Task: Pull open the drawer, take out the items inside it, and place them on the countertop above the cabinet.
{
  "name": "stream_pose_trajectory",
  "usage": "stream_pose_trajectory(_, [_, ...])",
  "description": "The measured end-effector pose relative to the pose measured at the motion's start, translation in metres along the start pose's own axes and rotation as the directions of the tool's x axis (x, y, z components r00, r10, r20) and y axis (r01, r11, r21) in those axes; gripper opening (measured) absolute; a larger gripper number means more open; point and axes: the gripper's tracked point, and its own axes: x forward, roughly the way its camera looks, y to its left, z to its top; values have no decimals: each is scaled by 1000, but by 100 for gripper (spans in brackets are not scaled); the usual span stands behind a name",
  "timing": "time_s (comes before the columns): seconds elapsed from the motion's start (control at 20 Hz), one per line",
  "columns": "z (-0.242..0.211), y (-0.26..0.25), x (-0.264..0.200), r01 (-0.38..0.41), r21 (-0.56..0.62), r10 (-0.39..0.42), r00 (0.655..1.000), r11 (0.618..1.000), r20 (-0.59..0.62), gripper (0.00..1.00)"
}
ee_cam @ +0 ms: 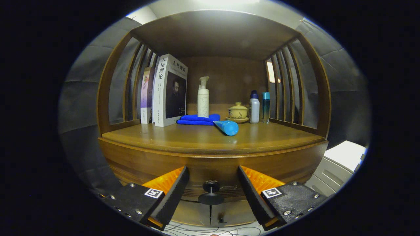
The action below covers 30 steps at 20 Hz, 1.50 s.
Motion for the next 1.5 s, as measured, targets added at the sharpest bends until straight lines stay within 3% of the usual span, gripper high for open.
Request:
stream_pose_trajectory(0.2, [-2, 0, 1, -7, -10, 7, 1000, 1000, -1, 94])
stream_pose_trajectory(0.35, [9, 5, -8, -69, -49, 69, 998, 996, 0, 94])
stream_pose_trajectory(0.75, [130, -23, -64, -102, -104, 114, 987, 989, 112, 95])
stream_pose_trajectory(1.05, [190, -60, -111, -26, -104, 35, 995, 994, 92, 95])
stream_pose_trajectory(1.35, [209, -65, -151, -29, -13, 30, 993, 999, 117, 95])
stream_pose_trajectory(1.5, [212, -81, -165, 52, -73, -43, 991, 996, 125, 95])
